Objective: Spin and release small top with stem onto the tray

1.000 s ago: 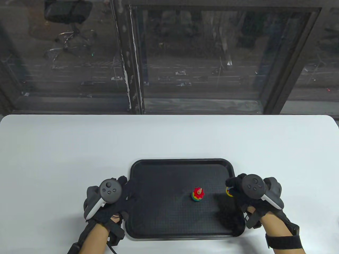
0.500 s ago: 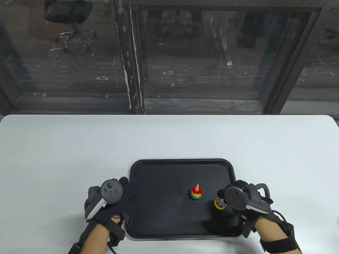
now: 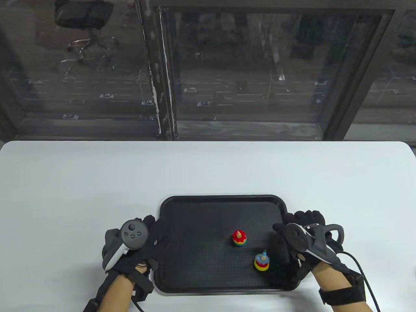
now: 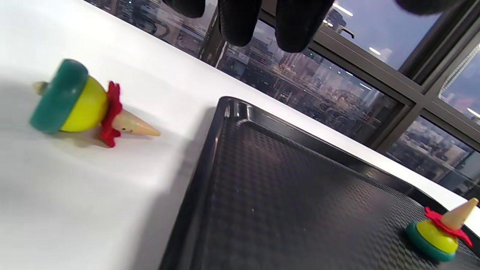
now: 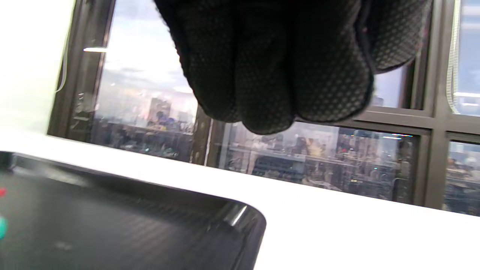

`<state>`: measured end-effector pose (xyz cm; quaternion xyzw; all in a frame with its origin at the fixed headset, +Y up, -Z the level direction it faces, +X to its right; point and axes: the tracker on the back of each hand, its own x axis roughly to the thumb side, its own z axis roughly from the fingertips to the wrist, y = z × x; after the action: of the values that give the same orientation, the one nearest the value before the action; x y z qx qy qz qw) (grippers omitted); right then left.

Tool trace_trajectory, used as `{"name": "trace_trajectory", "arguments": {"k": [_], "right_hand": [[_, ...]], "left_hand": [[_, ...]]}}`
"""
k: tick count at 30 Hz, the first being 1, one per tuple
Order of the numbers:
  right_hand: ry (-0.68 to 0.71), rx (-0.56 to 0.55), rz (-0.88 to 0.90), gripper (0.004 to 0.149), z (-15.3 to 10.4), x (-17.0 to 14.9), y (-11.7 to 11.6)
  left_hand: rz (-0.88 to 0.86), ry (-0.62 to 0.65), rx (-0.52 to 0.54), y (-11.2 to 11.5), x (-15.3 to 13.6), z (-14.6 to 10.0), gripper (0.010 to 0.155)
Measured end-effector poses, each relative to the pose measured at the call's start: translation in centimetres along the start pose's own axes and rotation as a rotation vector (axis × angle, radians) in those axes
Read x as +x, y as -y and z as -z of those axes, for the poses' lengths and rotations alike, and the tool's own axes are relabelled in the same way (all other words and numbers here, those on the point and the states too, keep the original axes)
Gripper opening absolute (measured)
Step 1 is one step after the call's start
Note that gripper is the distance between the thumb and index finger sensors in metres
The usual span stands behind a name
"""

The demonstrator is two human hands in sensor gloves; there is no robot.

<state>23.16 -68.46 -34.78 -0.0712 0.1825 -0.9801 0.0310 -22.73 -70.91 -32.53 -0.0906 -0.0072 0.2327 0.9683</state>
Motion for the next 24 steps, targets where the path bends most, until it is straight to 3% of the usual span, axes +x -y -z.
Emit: {"name": "trace_trajectory", "arguments": {"k": [3, 9, 13, 15, 17, 18, 21, 24], "right_hand": [[-0.034, 0.045, -0.037, 0.074, 0.0, -0.9, 1.0], [-0.134, 0.162, 0.099, 0.07, -0.3, -2.1, 3.7], [-0.222, 0.408, 0.16, 0.071, -1.4, -2.4, 4.2], [-0.225, 0.406, 0.21, 0.071, -2.1, -2.6, 3.8], [-0.229, 0.331, 0.242, 0.07, -2.8, -3.1, 3.0], [-0.233, 0.321, 0.249, 0.07, -3.0, -3.3, 2.4], [-0.238, 0.435, 0.305, 0.07, -3.2, -4.1, 0.4], [-0.243, 0.457, 0.292, 0.069, -3.4, -4.6, -0.8]], "left_hand": [[-0.004, -0.038, 0.029, -0.3, -0.4, -0.1, 0.078], [-0.015, -0.102, 0.098, -0.8, -1.0, -0.3, 0.07], [0.019, -0.177, 0.161, -2.1, -1.1, 0.1, 0.063], [0.108, -0.242, 0.129, -2.7, -1.1, 0.4, 0.06], [0.237, -0.324, -0.055, -2.1, -1.3, 1.1, 0.06], [0.285, -0.342, -0.081, -1.6, -1.4, 1.3, 0.059], [0.55, -0.366, -0.107, 1.1, -1.9, 2.0, 0.061], [0.67, -0.39, -0.13, 3.4, -2.5, 2.5, 0.063]]}}
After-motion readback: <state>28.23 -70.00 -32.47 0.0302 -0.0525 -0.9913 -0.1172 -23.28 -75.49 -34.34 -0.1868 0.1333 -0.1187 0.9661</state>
